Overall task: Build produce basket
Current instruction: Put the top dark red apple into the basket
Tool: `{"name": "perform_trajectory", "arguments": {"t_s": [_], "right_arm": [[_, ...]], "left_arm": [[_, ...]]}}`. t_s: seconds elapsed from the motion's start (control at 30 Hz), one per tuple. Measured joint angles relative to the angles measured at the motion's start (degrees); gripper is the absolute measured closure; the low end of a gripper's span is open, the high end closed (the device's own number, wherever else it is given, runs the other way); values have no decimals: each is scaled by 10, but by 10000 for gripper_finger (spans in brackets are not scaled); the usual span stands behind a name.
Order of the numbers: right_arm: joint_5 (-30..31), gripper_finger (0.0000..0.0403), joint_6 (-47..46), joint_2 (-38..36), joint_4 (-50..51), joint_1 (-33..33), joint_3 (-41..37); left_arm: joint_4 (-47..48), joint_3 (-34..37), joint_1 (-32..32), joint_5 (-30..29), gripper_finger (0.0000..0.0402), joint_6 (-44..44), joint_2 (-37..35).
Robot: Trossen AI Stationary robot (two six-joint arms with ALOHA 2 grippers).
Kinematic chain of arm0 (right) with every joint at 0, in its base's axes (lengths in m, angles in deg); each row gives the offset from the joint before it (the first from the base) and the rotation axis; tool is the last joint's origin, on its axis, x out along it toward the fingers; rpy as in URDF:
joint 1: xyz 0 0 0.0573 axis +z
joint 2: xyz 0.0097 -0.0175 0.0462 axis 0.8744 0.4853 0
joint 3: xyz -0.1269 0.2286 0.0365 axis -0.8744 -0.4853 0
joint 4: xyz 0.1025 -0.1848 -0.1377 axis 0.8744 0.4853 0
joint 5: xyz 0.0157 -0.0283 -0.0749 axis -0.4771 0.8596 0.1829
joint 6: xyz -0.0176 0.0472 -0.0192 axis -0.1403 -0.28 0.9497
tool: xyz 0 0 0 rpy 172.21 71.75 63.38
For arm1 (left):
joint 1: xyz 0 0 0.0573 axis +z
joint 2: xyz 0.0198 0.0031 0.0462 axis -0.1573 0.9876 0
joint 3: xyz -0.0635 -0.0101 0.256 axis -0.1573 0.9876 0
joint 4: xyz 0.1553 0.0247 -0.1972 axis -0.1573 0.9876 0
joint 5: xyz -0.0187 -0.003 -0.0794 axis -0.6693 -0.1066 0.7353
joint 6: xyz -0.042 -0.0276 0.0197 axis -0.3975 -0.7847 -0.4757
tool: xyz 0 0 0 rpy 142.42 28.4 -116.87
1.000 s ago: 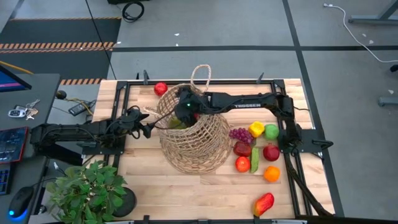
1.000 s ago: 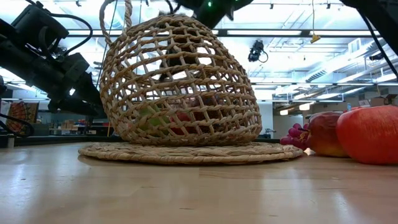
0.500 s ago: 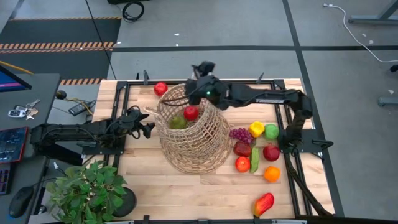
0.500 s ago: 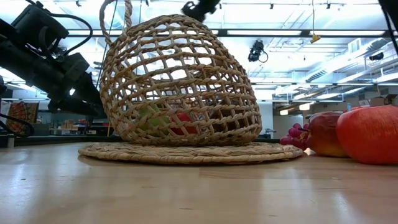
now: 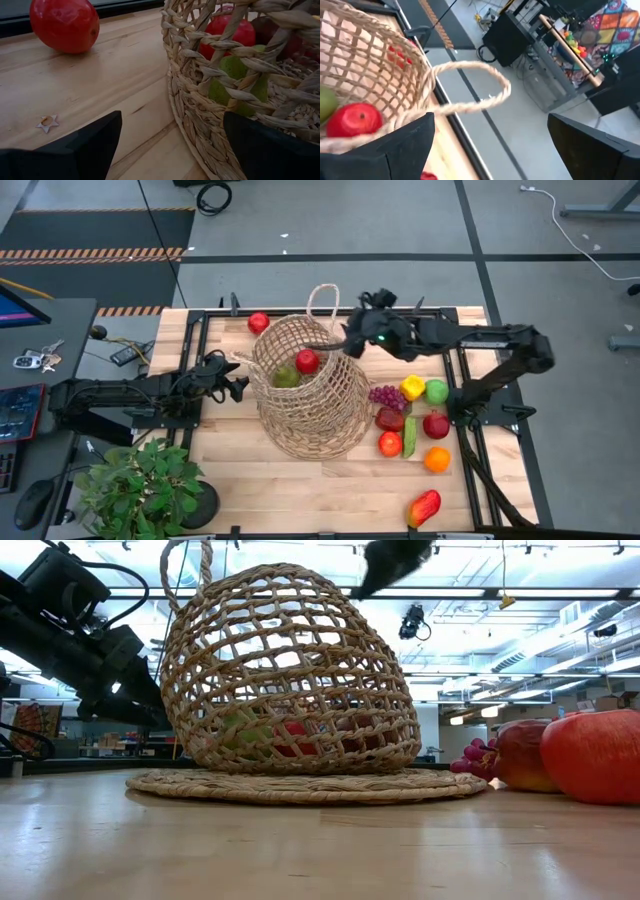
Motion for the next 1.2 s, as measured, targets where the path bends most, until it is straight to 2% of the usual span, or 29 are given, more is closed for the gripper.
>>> {"name": "perform_trajectory", "arguments": {"t_s": [0.2, 0.43, 0.67, 0.97, 1.2], "right_arm": [[-2, 12, -4, -92, -133, 0, -166], [-12, 12, -23, -165, -215, 0, -285], [-70, 20, -50, -201, -240, 1, -346], [-154, 39, -1, -228, -332, 2, -411], [-176, 42, 69, -235, -370, -4, -448]], "left_arm": [[0, 0, 0, 0, 44, 0, 0], [0, 0, 0, 0, 44, 0, 0], [0, 0, 0, 0, 44, 0, 0], [0, 0, 0, 0, 44, 0, 0], [0, 0, 0, 0, 44, 0, 0]]}}
